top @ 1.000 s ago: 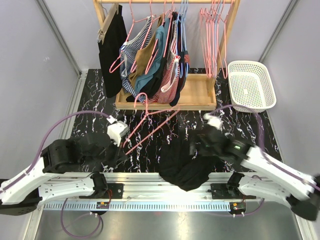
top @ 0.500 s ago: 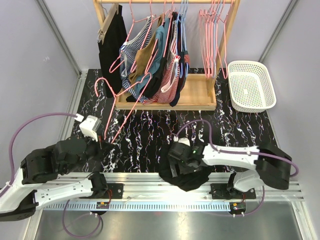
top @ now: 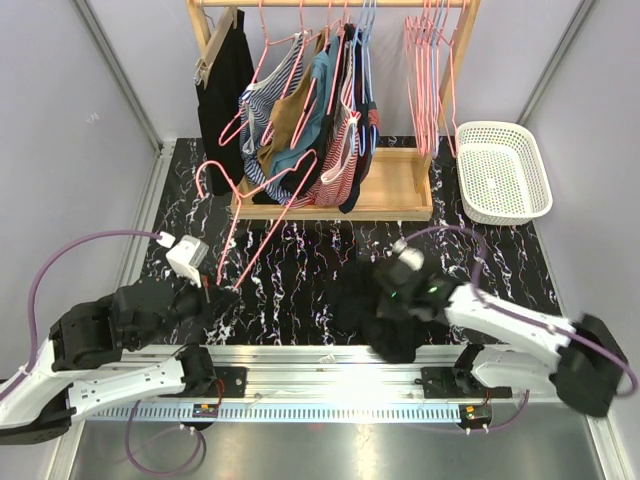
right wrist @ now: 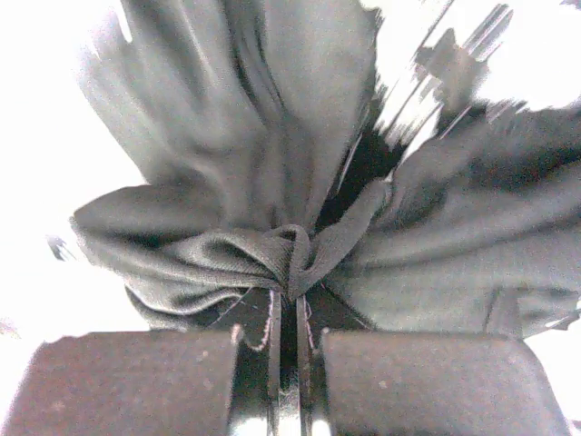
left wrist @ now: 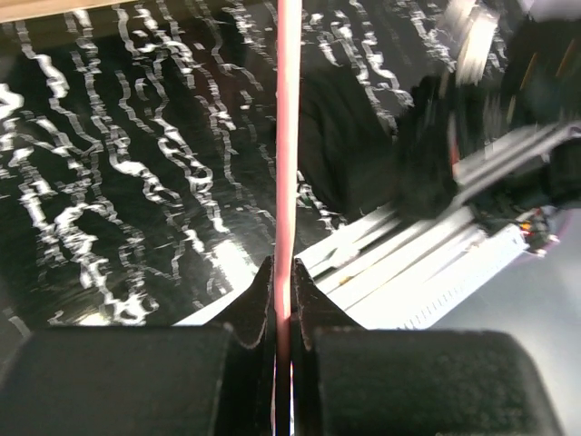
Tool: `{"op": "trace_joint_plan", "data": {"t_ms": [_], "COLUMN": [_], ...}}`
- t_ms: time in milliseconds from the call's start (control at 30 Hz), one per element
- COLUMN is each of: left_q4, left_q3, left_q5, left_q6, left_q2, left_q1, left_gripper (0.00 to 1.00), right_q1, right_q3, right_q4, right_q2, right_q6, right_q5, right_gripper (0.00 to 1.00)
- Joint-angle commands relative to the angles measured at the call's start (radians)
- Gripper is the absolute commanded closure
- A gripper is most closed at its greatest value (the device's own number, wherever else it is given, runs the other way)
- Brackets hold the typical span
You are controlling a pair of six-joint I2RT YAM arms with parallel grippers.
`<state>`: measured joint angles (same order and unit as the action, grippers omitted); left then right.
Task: Remove the tank top from the hanger
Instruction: Place the tank top into the basket
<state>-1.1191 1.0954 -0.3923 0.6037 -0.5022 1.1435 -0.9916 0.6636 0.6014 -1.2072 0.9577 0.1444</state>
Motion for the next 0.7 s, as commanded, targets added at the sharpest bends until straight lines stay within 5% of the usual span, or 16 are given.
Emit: {"op": "trace_joint_plan", "data": {"t_ms": [0,167,400,667], "left_q4": [0.136,0.173,0.200,0.242], "left_q3": [-0.026,-0.049,-0.058,-0.088], "left_q5": [0.081,0.200,0.242,0.313], "left_q6": [-0.007,-0.025,-0.038,-0.048], "left_q2": [0.031,0.010,0.001,-0.027], "left_q1": [-0.002,-0.002,-0.002,-0.002], "left_gripper": [1.00,1.00,1.00,1.00], "right_q1": [0.233,0.638,1.074,1.220], "right_q3": [0.062,0.142,0.335,0.893], "right_q4": [0.011,0.008,-0.106,-0.298], "right_q2": [0.181,0.316,0.198,-0.211], "right_q6": [-0.106,-0.227,-0.287,-0.267], "right_q5": [0.150,0.135,-0.079,-0.279], "right_gripper": [1.00,1.00,1.00,1.00]}}
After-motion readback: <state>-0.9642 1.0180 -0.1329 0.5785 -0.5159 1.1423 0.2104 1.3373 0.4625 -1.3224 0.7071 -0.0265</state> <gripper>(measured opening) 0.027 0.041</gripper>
